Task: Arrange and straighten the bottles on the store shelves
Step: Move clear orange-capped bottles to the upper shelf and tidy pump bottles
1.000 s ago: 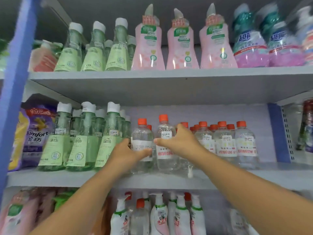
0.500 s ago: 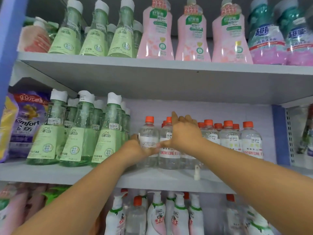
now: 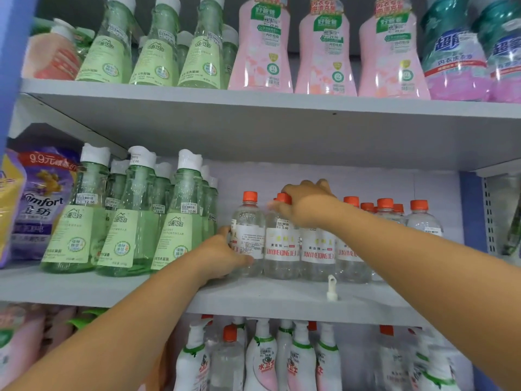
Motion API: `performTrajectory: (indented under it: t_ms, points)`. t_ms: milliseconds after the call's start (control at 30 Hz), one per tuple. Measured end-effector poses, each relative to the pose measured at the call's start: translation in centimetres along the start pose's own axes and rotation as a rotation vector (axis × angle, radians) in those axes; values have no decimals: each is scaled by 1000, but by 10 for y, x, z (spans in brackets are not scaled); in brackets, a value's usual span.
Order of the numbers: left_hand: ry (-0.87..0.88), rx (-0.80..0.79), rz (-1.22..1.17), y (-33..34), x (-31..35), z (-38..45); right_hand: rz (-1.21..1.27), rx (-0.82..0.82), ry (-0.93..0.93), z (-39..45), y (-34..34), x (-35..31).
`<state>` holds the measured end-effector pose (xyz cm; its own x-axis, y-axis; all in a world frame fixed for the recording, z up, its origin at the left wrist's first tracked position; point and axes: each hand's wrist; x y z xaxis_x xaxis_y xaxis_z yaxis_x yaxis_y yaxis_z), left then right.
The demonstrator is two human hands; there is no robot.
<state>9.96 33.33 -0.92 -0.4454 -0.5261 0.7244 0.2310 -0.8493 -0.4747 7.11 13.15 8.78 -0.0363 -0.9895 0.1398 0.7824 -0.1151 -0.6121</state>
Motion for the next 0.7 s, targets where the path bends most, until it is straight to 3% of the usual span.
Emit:
performTrajectory:
  t_ms: [233, 700]
  points:
    - [11, 69, -59, 4, -1, 6, 352, -142, 49, 18, -4, 25]
    - [4, 142, 8, 11, 0, 7, 324, -109, 101, 24, 2, 20]
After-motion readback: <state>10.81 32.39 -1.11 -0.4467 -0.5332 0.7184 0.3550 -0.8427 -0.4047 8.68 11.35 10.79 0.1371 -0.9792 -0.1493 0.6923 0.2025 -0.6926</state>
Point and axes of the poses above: each hand's wrist, its own z-axis towards the middle knuckle, its own y-axis out of the palm, x = y × z, and after that the axes turned 14 degrees about x, right-handed
